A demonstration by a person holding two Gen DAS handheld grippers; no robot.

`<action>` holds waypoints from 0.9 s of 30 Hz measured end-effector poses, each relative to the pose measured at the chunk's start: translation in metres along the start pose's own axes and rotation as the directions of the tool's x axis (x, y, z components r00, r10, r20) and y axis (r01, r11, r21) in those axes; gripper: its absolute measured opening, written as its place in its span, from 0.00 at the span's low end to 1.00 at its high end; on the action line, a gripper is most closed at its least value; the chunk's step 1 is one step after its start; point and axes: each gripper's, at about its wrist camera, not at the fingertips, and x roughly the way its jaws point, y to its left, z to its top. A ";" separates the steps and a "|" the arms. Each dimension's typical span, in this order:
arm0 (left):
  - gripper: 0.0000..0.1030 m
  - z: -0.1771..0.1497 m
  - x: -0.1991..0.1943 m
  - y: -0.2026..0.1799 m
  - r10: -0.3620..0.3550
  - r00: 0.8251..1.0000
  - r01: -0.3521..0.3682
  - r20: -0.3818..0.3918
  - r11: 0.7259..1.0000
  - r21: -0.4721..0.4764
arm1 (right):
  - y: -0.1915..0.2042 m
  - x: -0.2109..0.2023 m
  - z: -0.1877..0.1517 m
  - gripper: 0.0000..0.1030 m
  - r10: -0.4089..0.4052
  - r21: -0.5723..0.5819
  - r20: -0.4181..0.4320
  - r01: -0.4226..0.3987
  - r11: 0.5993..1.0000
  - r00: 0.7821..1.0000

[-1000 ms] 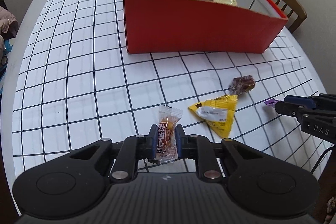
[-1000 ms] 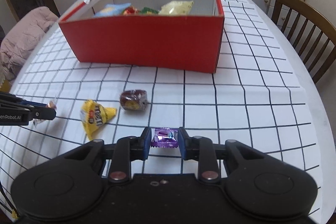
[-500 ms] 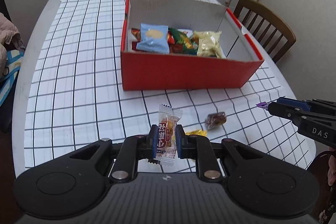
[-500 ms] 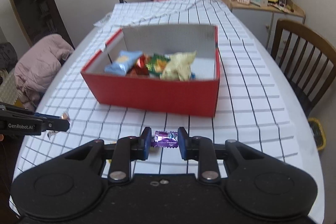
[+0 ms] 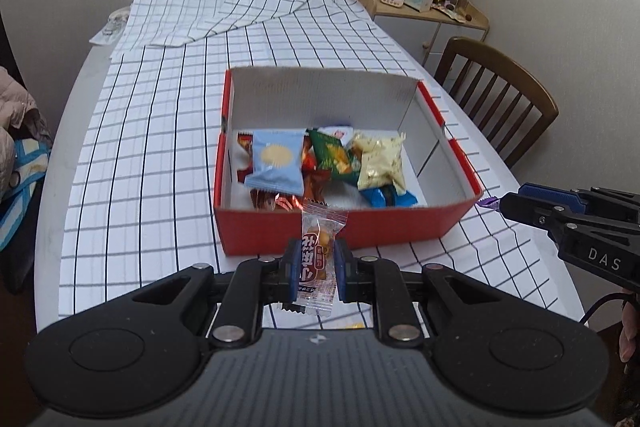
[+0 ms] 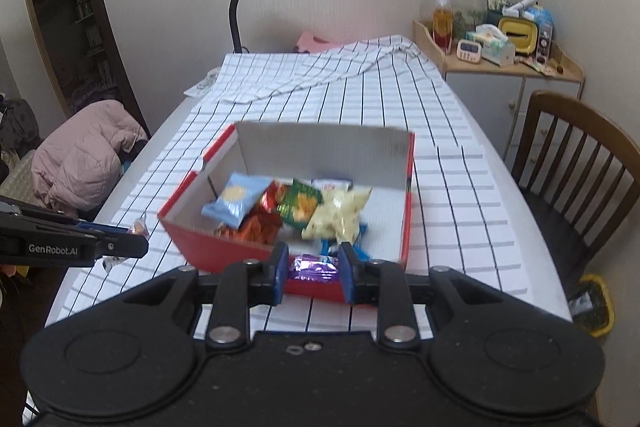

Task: Organize snacks
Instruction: 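Carry the sausage stick with the left tool while the right tool carries the purple candy into the box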

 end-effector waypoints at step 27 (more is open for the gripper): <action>0.16 0.076 0.105 -0.012 0.034 0.993 -0.041 -0.116 0.997 -0.062 | -0.038 0.103 0.059 0.24 -0.040 0.001 -0.099 0.040 0.999 0.994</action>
